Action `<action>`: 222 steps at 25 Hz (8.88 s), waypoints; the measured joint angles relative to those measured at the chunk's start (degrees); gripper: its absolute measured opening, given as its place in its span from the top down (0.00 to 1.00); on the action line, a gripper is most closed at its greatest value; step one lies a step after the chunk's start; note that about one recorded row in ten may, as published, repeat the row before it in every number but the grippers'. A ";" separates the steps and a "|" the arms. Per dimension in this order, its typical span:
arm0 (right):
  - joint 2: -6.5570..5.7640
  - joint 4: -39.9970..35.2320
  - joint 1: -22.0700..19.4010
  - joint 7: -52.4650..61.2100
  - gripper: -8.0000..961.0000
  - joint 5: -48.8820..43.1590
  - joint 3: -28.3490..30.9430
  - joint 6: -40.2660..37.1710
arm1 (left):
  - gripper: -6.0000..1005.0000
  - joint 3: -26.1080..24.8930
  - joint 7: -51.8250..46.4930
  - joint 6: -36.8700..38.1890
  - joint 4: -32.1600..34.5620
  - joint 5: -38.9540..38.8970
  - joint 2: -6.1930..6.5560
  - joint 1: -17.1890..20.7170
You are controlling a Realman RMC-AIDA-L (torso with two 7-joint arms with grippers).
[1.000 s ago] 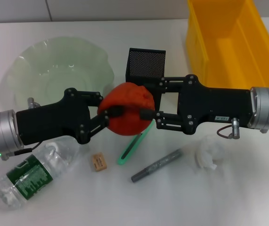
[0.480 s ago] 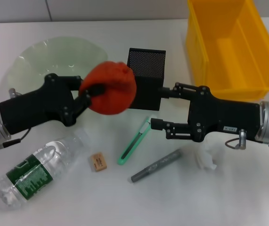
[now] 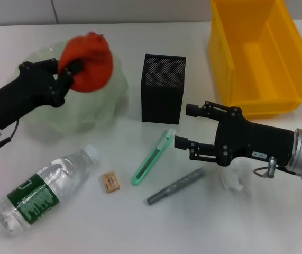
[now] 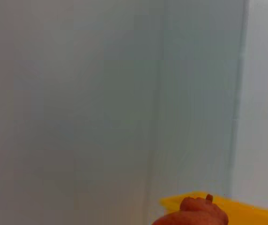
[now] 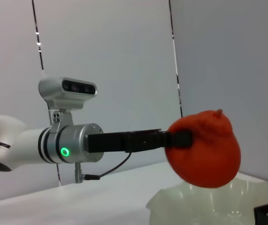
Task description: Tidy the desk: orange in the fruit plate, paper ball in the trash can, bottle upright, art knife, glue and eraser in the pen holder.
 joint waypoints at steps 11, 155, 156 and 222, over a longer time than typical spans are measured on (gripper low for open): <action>-0.01 0.31 -1.55 -0.02 0.19 0.07 0.55 0.78 | 0.85 -1.01 3.83 -11.38 -4.17 -4.36 -0.07 -1.18; -2.77 -25.24 3.73 27.16 0.44 -23.84 4.31 -10.41 | 0.19 7.78 -8.74 15.28 7.34 18.93 4.08 3.53; -2.77 -23.11 3.01 24.72 0.44 -22.22 5.08 -9.75 | 0.19 7.75 -8.73 15.28 7.34 18.93 4.11 3.34; -3.11 0.45 -3.08 6.07 0.17 -5.19 27.89 -14.12 | 0.19 6.93 -10.69 15.75 7.58 19.01 4.65 2.00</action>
